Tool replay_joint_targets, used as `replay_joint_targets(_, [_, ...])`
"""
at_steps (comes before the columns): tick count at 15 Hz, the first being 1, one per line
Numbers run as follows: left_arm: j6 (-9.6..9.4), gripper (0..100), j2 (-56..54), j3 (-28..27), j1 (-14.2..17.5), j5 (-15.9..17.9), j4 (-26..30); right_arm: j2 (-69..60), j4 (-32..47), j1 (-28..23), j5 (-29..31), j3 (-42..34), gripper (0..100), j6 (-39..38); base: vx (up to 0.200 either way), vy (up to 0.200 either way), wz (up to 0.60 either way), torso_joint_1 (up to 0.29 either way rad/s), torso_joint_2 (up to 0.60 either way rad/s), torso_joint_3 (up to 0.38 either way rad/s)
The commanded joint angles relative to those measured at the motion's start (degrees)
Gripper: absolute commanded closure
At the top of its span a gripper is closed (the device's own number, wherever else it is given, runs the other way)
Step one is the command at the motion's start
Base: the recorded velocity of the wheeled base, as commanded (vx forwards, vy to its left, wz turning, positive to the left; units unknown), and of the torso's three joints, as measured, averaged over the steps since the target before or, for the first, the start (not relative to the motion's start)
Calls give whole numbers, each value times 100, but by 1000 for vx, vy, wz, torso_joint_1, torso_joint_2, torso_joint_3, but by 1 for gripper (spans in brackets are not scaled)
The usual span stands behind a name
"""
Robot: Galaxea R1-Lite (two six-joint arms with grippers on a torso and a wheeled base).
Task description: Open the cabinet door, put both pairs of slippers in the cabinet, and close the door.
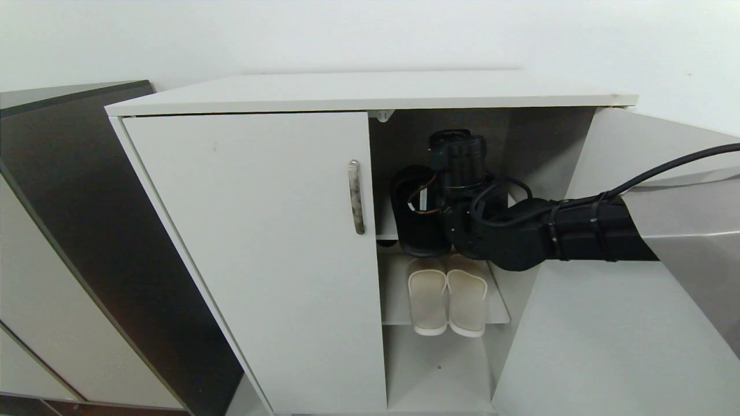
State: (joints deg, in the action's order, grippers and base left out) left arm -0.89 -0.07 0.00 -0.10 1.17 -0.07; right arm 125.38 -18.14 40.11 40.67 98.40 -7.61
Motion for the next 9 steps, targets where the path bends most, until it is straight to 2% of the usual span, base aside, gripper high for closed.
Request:
replay_joint_targets(1, [1, 100, 7, 0, 1, -56, -1, 259, 74, -100, 3, 364, 100, 5, 0, 0, 0, 0, 0, 0])
replay_joint_targets(9, [-8, 100, 7, 0, 1, -73, -1, 443, 337, -223, 3, 768, 100, -4, 0, 0, 0, 0, 0, 0])
